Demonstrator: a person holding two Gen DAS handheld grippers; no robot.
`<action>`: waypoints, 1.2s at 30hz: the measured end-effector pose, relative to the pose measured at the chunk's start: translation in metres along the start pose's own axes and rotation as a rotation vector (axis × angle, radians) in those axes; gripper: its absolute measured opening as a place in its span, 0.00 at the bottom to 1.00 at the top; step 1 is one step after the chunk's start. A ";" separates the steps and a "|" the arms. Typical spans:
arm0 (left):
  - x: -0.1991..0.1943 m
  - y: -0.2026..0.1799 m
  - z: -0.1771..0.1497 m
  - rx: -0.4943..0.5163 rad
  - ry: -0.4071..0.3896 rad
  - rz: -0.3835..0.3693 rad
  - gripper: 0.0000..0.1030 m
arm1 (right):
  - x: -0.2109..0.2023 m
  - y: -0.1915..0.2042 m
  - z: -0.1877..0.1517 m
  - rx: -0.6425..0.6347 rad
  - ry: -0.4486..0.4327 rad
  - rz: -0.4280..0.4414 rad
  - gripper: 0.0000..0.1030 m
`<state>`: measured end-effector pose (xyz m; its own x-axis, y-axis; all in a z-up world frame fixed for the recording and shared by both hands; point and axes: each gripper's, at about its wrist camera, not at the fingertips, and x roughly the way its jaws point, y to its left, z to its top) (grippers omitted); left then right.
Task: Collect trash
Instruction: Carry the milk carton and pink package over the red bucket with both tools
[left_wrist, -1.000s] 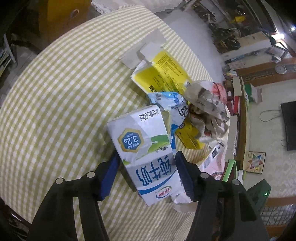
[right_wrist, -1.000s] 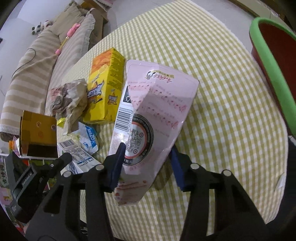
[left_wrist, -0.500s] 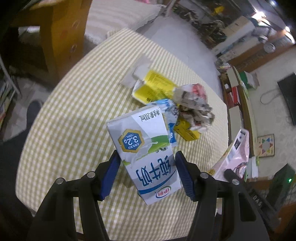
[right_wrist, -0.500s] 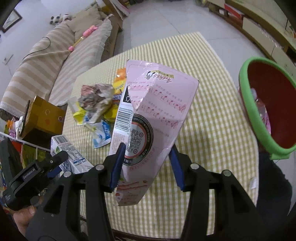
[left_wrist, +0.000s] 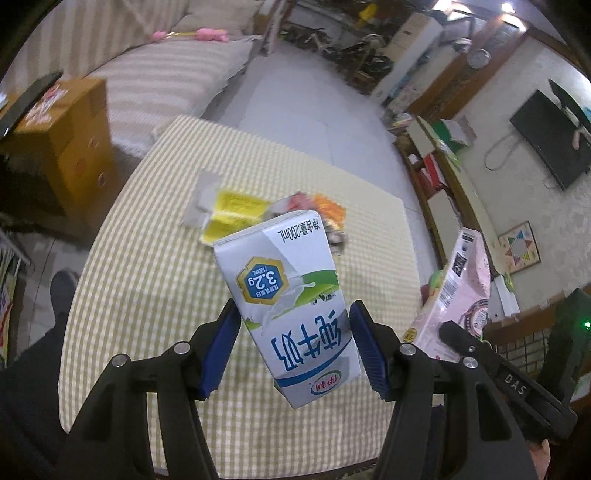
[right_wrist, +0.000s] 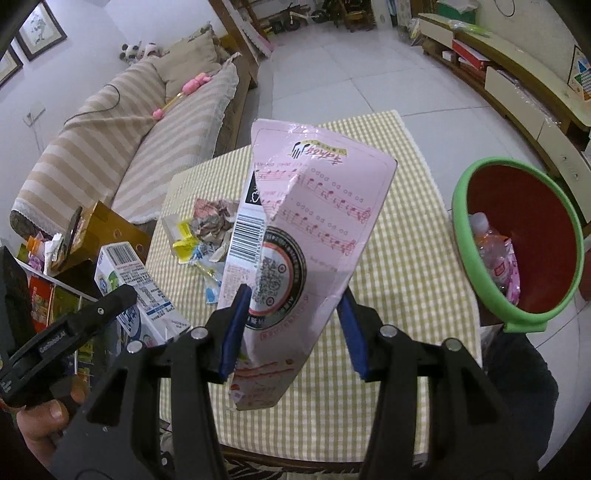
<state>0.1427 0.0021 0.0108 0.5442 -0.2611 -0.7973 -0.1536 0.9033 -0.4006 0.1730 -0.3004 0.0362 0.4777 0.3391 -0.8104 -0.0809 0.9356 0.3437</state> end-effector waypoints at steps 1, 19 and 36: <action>-0.001 -0.004 0.002 0.013 -0.002 -0.003 0.56 | -0.003 -0.002 0.000 0.004 -0.006 0.000 0.45; 0.000 -0.100 0.012 0.221 0.007 -0.078 0.56 | -0.045 -0.073 0.009 0.122 -0.096 -0.039 0.45; 0.042 -0.207 0.007 0.374 0.084 -0.197 0.56 | -0.077 -0.173 0.016 0.265 -0.169 -0.133 0.45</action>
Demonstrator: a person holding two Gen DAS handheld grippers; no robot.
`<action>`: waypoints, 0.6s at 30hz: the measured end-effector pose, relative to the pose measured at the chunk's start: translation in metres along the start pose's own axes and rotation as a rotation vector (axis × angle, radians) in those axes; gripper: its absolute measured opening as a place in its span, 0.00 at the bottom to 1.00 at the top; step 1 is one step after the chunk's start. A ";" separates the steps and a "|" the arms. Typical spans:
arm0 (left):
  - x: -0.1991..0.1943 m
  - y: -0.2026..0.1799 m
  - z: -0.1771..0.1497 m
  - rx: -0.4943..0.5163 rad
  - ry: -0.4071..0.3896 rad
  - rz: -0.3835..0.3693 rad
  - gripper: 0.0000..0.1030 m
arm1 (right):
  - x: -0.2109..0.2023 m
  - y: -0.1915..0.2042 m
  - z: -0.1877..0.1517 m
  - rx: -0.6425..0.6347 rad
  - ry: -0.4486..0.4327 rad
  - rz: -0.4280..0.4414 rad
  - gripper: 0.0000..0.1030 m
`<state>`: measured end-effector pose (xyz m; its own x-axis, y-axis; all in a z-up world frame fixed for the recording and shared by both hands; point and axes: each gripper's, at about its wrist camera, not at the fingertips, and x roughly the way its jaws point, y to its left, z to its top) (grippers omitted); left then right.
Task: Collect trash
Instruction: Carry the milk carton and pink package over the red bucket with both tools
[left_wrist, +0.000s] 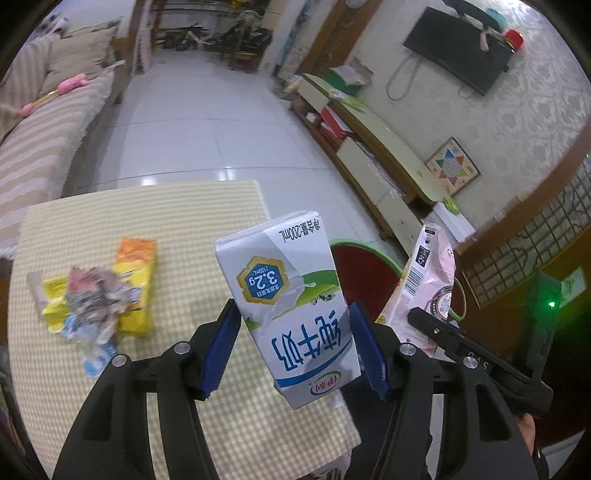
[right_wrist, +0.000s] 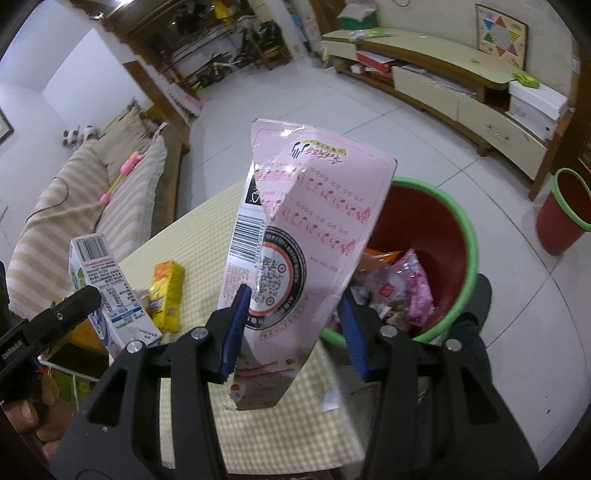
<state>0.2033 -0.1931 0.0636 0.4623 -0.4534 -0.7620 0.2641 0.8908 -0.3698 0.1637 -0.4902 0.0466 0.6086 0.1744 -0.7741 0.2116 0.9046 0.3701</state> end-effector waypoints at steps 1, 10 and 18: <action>0.006 -0.006 0.002 0.012 0.007 -0.007 0.56 | 0.000 -0.004 0.001 0.007 -0.002 -0.005 0.45; 0.045 -0.046 0.019 0.084 0.043 -0.048 0.56 | 0.006 -0.048 0.016 0.051 -0.015 -0.063 0.45; 0.084 -0.080 0.036 0.149 0.079 -0.082 0.56 | 0.019 -0.070 0.029 0.035 -0.012 -0.108 0.45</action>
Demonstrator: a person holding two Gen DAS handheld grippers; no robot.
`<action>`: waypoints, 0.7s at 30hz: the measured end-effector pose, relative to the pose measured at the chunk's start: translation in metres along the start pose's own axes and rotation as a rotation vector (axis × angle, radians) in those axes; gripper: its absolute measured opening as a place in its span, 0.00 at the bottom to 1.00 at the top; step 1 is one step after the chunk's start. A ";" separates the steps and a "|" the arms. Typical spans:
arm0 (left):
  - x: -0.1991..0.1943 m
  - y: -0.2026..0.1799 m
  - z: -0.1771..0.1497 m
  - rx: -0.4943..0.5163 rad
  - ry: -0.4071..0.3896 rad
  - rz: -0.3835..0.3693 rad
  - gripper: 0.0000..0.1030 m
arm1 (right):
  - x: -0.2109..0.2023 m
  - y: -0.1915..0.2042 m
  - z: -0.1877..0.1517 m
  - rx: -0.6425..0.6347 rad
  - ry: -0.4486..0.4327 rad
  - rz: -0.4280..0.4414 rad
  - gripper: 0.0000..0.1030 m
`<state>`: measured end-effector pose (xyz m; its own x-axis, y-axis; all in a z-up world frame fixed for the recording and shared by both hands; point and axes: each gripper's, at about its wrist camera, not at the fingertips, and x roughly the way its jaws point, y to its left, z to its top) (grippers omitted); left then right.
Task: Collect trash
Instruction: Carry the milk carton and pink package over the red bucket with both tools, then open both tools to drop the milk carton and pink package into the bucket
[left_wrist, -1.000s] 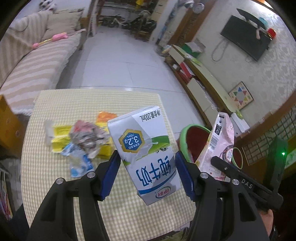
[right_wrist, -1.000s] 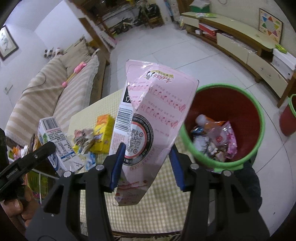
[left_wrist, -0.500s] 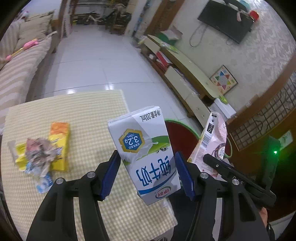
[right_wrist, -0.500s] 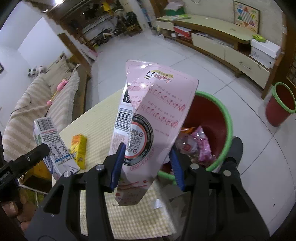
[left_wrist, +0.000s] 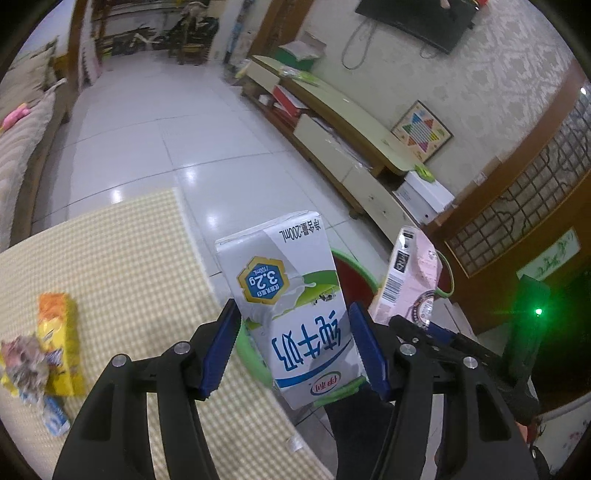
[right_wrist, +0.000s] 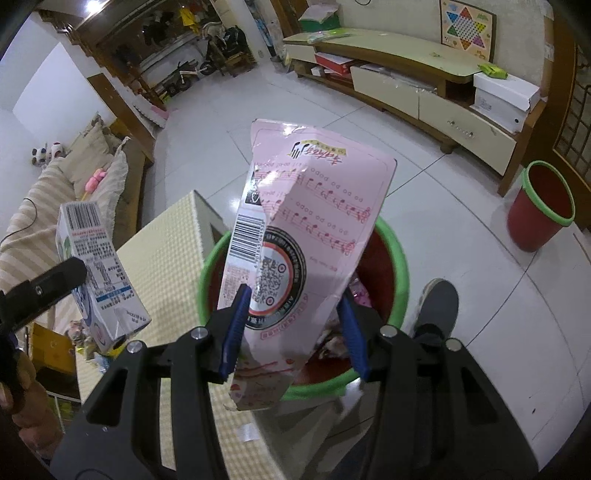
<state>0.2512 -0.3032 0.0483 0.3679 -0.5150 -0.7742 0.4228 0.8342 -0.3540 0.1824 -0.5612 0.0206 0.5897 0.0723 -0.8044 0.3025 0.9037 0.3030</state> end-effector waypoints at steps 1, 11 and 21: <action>0.006 -0.003 0.002 0.013 0.010 -0.001 0.56 | 0.002 -0.002 0.001 -0.002 0.000 -0.007 0.45; 0.050 -0.018 -0.002 0.046 0.102 -0.027 0.56 | 0.023 -0.014 0.004 -0.027 0.030 -0.040 0.45; 0.061 -0.021 -0.003 0.039 0.130 -0.023 0.70 | 0.025 -0.006 0.002 -0.076 0.035 -0.093 0.72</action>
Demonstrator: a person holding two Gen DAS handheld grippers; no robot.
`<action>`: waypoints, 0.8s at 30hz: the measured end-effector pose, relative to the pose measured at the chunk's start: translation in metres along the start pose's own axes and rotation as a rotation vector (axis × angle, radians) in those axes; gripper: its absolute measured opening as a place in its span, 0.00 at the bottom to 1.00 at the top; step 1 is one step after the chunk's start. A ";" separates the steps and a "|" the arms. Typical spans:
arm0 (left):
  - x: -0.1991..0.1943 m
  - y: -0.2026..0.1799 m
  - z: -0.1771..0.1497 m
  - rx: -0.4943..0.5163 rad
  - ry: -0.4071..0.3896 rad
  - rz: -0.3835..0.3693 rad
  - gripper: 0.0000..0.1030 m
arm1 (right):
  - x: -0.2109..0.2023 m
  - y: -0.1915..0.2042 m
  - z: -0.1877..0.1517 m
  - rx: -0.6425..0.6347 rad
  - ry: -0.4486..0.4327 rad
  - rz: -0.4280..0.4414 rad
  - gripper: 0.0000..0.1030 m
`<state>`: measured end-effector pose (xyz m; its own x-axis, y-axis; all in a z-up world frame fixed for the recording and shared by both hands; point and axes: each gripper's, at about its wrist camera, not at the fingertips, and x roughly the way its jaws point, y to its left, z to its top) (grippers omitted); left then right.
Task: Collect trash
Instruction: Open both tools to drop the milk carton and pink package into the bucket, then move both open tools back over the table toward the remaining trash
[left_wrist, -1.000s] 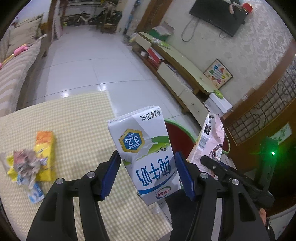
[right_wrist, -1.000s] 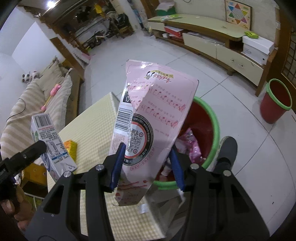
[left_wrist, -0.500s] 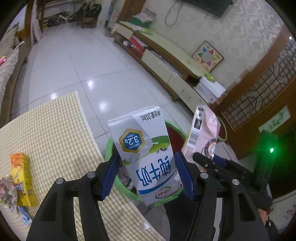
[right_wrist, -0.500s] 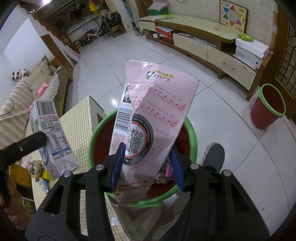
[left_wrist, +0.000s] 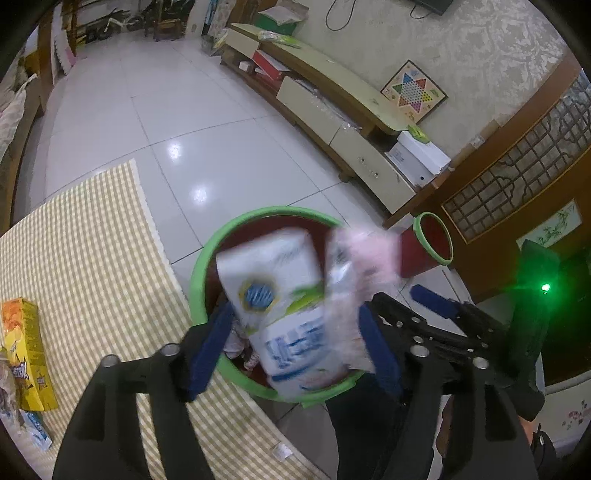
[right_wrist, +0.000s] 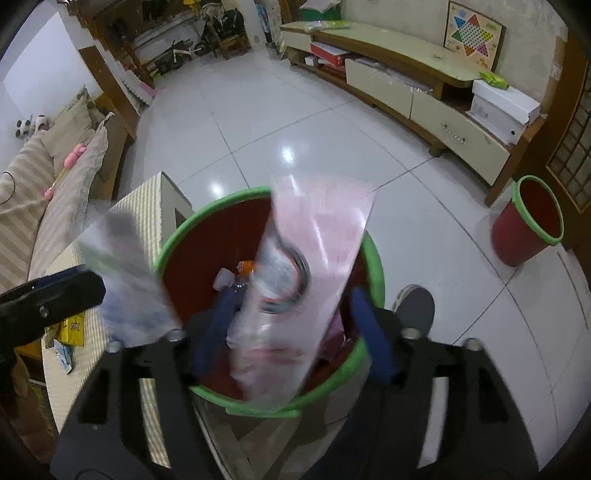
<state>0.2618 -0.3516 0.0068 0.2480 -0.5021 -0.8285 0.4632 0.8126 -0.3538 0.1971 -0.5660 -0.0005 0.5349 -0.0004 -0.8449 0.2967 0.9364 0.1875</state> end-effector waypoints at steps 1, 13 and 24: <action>-0.001 0.002 0.000 -0.003 -0.001 0.003 0.75 | -0.001 0.000 0.000 0.000 -0.003 -0.002 0.74; -0.047 0.031 -0.021 -0.070 -0.068 0.023 0.86 | -0.023 0.024 -0.001 -0.041 -0.048 -0.001 0.86; -0.121 0.081 -0.081 -0.139 -0.160 0.102 0.92 | -0.051 0.088 -0.017 -0.144 -0.079 0.037 0.94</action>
<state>0.2007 -0.2013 0.0436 0.4238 -0.4471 -0.7877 0.3103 0.8887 -0.3374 0.1827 -0.4779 0.0506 0.6059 0.0130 -0.7955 0.1618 0.9770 0.1392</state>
